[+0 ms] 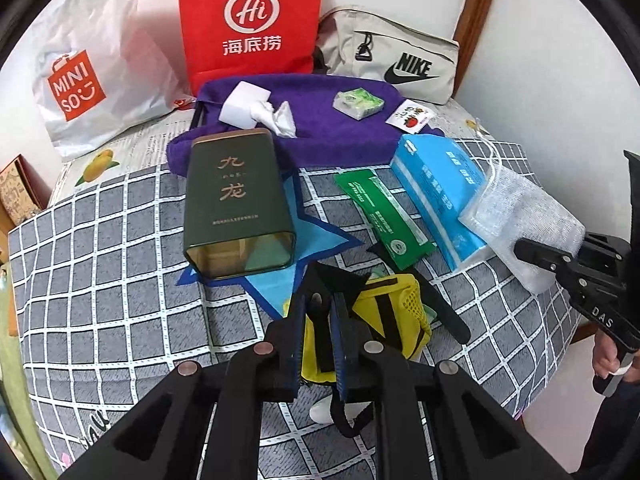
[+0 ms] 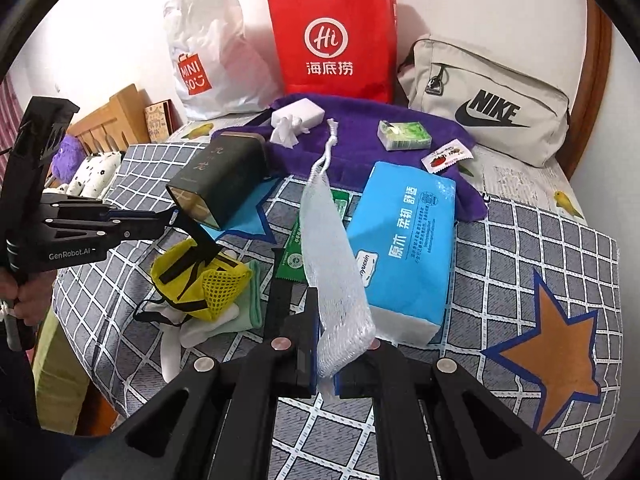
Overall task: Organize soft objects
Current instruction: 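Lift yellow bag with left gripper while right carries mesh bag toward purple towel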
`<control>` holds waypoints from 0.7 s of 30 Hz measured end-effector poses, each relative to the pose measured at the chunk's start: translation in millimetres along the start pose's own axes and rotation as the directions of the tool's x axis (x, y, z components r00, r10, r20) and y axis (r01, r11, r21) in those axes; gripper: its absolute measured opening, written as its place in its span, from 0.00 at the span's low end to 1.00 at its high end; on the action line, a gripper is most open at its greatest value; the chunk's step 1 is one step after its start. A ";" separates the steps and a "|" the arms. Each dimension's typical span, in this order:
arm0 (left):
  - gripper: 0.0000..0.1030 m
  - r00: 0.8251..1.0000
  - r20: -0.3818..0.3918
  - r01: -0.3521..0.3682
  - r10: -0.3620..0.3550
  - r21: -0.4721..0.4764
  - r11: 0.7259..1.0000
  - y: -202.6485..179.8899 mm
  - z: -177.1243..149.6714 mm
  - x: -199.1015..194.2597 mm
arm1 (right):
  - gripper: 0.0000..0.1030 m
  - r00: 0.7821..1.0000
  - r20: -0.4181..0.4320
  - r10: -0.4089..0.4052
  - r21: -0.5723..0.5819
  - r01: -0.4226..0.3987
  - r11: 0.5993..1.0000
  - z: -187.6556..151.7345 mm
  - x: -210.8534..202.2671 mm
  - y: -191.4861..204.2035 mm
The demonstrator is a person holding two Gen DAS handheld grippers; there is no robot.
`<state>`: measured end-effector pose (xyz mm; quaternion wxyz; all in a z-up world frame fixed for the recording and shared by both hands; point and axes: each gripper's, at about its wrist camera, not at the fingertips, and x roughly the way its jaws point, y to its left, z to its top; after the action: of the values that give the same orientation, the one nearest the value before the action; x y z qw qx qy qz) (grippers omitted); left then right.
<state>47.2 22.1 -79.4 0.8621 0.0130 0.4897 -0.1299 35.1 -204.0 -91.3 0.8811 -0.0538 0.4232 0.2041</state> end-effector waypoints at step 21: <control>0.07 0.992 0.113 0.046 -0.048 0.023 0.999 -5.1 8.3 -45.0 | 0.05 1.000 0.008 0.005 -0.010 -0.005 1.000 0.7 -3.2 6.2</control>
<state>31.0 25.5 -36.4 0.8849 0.0029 0.4389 -0.1558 31.3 -199.2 -87.9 0.8820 -0.0562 0.4189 0.2084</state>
